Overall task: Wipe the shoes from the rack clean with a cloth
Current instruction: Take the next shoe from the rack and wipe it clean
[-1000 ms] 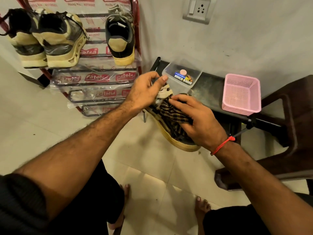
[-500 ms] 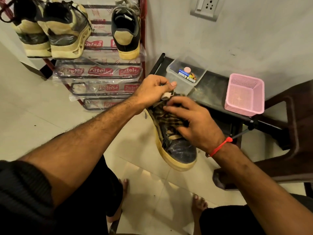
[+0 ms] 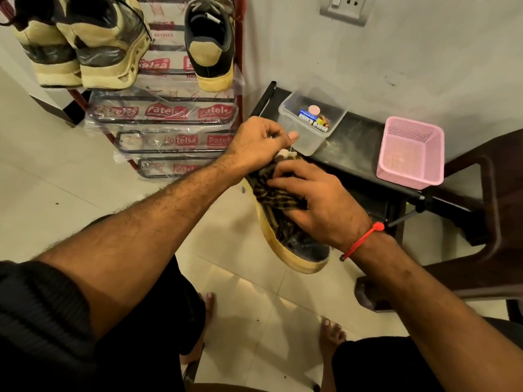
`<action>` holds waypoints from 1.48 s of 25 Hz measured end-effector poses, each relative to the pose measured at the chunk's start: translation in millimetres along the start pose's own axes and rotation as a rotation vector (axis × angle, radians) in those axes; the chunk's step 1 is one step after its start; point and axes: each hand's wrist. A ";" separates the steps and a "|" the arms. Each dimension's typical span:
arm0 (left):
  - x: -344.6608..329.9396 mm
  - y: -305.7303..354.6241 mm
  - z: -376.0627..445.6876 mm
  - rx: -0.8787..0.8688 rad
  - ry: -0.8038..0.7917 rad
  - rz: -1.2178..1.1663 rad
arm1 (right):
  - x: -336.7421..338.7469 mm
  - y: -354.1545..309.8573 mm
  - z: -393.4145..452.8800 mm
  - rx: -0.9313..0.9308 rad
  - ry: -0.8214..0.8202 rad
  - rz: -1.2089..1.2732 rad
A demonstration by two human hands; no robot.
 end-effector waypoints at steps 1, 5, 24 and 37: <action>3.8 -2.4 0.5 0.037 0.037 0.049 | -2.8 -4.1 -2.9 -0.011 -0.128 -0.022; 22.7 -5.0 3.2 0.104 0.238 0.202 | -7.0 -3.3 -18.2 -0.140 -0.567 -0.167; 11.1 10.7 -6.2 0.092 0.112 0.211 | -4.7 -4.4 -6.7 0.096 -0.052 0.037; 24.6 -4.2 4.4 0.341 0.265 0.070 | -13.3 -6.9 -4.9 0.073 -0.018 -0.206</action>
Point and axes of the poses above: each hand's wrist, its own z-axis towards the middle knuckle, its own x-axis out of the back of the hand, y = z × x, and after that the axes turned 11 degrees about -y, right-handed
